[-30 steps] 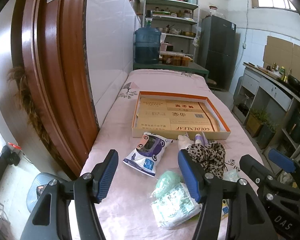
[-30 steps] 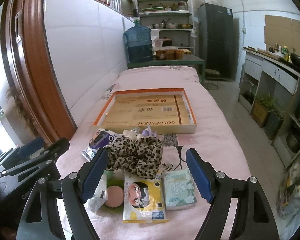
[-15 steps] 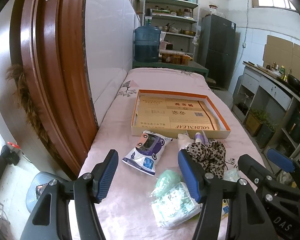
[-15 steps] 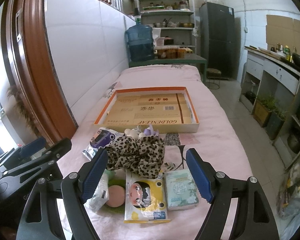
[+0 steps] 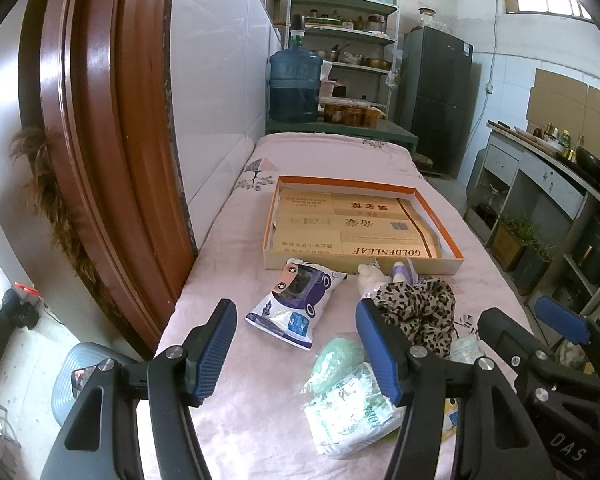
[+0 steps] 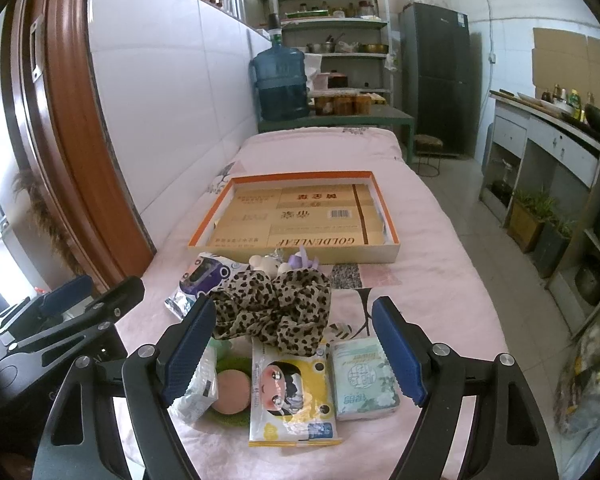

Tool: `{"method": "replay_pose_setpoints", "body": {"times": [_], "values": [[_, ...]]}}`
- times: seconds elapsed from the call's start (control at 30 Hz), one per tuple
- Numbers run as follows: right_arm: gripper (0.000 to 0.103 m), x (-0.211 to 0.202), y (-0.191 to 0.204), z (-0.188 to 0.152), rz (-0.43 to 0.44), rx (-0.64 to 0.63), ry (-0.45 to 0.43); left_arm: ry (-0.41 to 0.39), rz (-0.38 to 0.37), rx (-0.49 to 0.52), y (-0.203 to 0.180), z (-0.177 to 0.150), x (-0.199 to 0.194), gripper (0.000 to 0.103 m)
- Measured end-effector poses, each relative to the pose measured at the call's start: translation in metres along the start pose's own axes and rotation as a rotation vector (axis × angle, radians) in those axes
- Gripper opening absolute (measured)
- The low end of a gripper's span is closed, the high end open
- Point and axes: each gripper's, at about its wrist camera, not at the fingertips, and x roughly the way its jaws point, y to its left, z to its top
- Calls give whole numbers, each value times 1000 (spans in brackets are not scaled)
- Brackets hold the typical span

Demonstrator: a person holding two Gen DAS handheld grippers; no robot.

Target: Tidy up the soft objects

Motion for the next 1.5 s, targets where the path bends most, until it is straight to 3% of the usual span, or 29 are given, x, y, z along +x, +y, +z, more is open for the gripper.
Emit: {"method": "replay_pose_setpoints", "body": {"times": [1.03,1.23,1.5], "values": [[81,4,-6,-8,-8,17,15,9,-2,-6,2,-4,4,62],[81,9,-15,-15,-28,32,33,11,-35,-31,6,-14,8,62],[81,19,-30,-30,-45,60,78,30,-147,-12,-2,-29,9,62]]}}
